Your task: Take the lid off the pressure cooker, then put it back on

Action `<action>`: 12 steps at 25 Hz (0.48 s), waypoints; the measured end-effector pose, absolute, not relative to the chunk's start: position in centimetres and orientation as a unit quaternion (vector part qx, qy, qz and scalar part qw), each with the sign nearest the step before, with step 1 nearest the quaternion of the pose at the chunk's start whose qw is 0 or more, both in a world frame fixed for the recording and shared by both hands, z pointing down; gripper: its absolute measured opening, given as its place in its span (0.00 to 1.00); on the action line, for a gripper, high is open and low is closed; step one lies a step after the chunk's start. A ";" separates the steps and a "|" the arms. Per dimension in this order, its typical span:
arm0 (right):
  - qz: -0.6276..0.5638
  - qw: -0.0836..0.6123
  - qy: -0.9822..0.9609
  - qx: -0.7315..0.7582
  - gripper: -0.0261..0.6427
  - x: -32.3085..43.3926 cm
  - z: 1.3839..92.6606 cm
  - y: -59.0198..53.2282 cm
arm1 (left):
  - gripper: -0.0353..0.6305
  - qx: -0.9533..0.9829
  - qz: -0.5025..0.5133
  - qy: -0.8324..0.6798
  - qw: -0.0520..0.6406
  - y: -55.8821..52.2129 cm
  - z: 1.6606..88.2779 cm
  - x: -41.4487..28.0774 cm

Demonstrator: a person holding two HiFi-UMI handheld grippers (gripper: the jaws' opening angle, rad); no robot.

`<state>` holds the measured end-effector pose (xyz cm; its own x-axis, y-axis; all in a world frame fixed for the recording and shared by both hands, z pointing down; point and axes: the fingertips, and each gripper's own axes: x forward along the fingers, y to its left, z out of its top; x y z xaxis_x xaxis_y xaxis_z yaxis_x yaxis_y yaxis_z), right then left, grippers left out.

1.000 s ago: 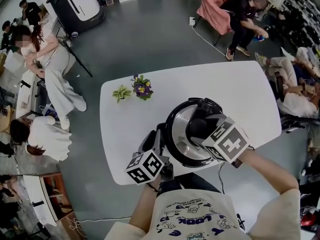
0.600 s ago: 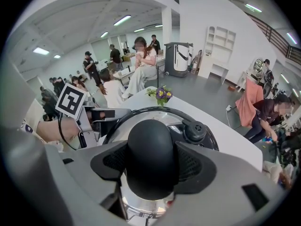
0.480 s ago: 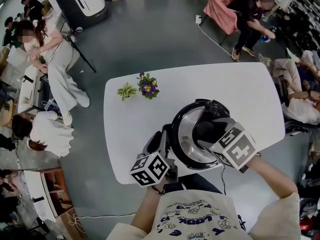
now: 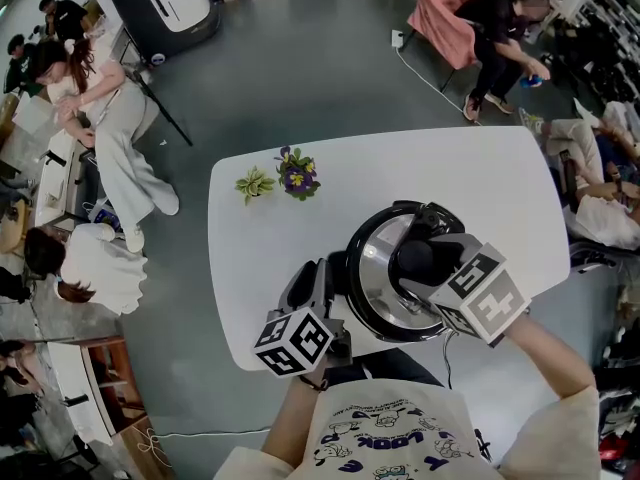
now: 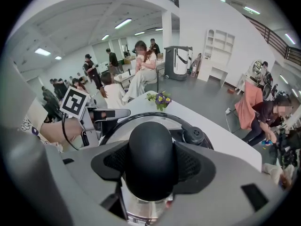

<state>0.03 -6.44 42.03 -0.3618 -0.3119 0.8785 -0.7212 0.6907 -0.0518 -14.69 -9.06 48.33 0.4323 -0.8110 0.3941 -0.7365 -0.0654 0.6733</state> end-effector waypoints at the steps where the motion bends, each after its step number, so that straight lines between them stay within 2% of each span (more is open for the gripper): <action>1: 0.224 0.459 -0.795 0.326 0.49 0.0 41.9 -6.5 | 0.22 0.729 -0.046 -0.532 0.429 -9.2 48.1 -14.9; 12: 0.254 0.416 -0.799 0.351 0.49 1.0 40.2 -7.5 | 0.22 0.749 -0.073 -0.527 0.395 -10.5 44.3 -15.5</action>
